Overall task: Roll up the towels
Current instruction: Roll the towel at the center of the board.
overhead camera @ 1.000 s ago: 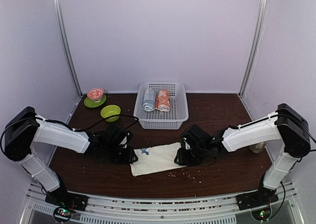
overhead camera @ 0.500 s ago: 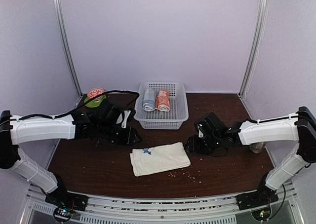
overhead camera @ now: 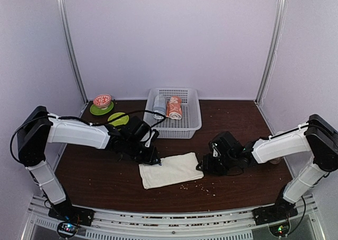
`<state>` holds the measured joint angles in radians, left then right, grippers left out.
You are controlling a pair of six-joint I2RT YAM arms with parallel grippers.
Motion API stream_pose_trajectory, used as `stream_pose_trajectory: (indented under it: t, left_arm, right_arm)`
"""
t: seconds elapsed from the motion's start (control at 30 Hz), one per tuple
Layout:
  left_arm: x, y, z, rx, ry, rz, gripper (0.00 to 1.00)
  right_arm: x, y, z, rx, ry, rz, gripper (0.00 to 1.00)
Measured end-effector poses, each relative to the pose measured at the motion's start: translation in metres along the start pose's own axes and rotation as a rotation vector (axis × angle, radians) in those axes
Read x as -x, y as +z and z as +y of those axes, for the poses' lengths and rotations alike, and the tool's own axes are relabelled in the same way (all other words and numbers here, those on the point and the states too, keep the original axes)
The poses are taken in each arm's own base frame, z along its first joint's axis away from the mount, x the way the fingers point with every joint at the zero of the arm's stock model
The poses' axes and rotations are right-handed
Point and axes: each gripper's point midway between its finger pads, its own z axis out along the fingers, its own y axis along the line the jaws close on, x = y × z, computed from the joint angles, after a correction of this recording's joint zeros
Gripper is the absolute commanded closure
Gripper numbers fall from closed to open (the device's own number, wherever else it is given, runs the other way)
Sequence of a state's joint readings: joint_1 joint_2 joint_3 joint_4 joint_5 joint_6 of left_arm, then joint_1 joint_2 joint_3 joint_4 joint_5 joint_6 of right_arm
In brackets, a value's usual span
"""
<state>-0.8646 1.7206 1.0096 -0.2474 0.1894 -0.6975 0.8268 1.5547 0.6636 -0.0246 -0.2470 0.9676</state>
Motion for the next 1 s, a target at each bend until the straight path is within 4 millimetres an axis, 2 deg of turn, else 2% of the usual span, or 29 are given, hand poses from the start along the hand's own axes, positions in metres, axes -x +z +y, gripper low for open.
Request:
stream_pose_trajectory:
  t: [0.17,0.27,0.43,0.53,0.67,0.8,1.0]
  left_arm:
    - [-0.017,0.012,0.012,0.019,-0.009,0.043,0.82]
    - [-0.029,0.020,0.022,0.042,-0.017,0.076,0.83]
    - [-0.027,0.023,0.021,0.034,-0.013,0.065,0.84]
    - [-0.025,0.025,0.019,0.023,-0.004,0.057,0.85]
    - [-0.023,0.030,0.010,-0.013,0.013,0.053,0.84]
    - [-0.023,0.035,-0.006,-0.048,0.035,0.064,0.82]
    - [-0.023,0.034,-0.016,-0.083,0.038,0.070,0.82]
  right_arm:
    - [-0.003,0.007,0.009,0.060,0.033,0.018,0.62]
    - [-0.003,0.010,0.011,0.076,0.047,0.025,0.72]
    - [-0.007,0.013,0.007,0.077,0.066,0.031,0.92]
    - [-0.008,0.011,0.001,0.069,0.077,0.022,1.00]
    - [-0.009,-0.001,-0.009,0.021,0.069,0.004,1.00]
    - [-0.002,-0.022,-0.017,-0.052,0.019,-0.040,1.00]
    - [0.013,-0.046,-0.016,-0.189,-0.115,-0.075,1.00]
